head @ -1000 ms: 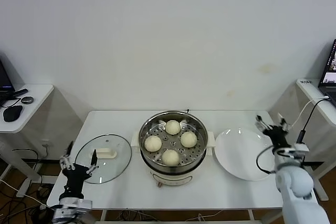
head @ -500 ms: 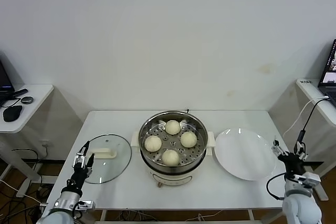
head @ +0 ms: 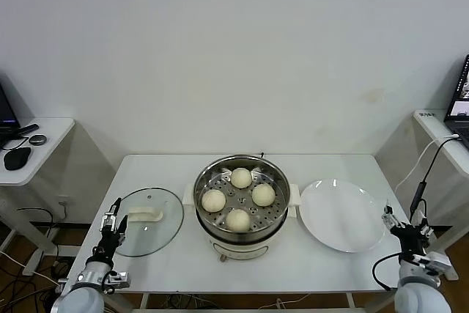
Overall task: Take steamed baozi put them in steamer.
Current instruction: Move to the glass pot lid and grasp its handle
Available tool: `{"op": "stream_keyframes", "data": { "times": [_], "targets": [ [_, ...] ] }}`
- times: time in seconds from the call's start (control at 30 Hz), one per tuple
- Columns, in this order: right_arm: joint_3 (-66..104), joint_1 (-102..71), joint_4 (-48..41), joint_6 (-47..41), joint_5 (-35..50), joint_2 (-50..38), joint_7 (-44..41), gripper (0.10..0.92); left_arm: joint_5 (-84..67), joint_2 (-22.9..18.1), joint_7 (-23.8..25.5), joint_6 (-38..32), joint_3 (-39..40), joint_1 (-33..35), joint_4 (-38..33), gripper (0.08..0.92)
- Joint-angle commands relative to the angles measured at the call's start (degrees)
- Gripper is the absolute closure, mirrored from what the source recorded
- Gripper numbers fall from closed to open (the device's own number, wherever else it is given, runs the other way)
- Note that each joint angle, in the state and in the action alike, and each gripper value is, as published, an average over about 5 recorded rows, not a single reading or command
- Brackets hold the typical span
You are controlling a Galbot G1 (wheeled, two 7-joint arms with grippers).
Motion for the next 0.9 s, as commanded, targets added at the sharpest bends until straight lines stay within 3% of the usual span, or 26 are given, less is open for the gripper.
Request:
{"op": "stream_keyframes", "data": {
  "times": [0.03, 0.9],
  "targets": [
    [0.6, -1.3, 1.9, -1.0, 0.0, 0.7, 0.5, 0.203, -5.1, 0.5, 0.9, 1.8, 2.4, -3.8, 5.2, 0.177],
    [0.7, -2.4, 0.6, 0.9, -2.3, 2.2, 0.6, 0.203, 0.3, -1.2, 0.4, -0.2, 4.7, -10.7, 13.8, 0.177]
  ]
}}
